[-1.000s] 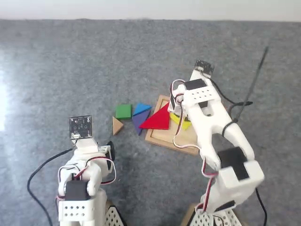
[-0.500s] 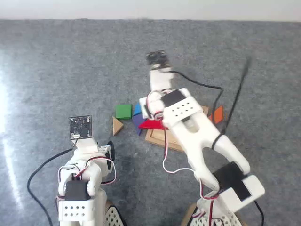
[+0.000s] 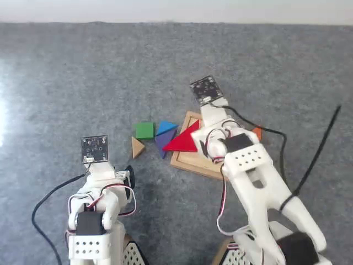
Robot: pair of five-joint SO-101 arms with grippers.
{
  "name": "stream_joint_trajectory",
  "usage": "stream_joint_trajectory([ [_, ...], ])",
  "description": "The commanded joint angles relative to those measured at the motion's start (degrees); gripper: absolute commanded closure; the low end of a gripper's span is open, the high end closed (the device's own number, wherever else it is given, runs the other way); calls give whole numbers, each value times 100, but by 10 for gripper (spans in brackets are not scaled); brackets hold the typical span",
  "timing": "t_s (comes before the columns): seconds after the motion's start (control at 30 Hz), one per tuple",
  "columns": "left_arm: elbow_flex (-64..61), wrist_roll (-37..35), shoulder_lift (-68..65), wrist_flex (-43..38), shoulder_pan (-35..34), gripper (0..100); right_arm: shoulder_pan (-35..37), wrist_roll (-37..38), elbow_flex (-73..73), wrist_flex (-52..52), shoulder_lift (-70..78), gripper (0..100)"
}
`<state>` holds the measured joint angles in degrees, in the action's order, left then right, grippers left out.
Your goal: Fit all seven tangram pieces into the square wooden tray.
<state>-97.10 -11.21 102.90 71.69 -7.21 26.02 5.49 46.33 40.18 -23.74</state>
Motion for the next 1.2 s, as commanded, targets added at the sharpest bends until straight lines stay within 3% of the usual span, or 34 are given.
stream_joint_trajectory([
  [0.0, 66, -53, 79, 26, -26, 857, 312, -88, -501, 57, -189, 906],
  [0.4, 66, -53, 79, 26, -26, 857, 1086, -325, -2611, 189, 2818, 908],
  [1.17, 66, -53, 79, 26, -26, 857, 1147, -70, -2277, 945, 3081, 908],
])
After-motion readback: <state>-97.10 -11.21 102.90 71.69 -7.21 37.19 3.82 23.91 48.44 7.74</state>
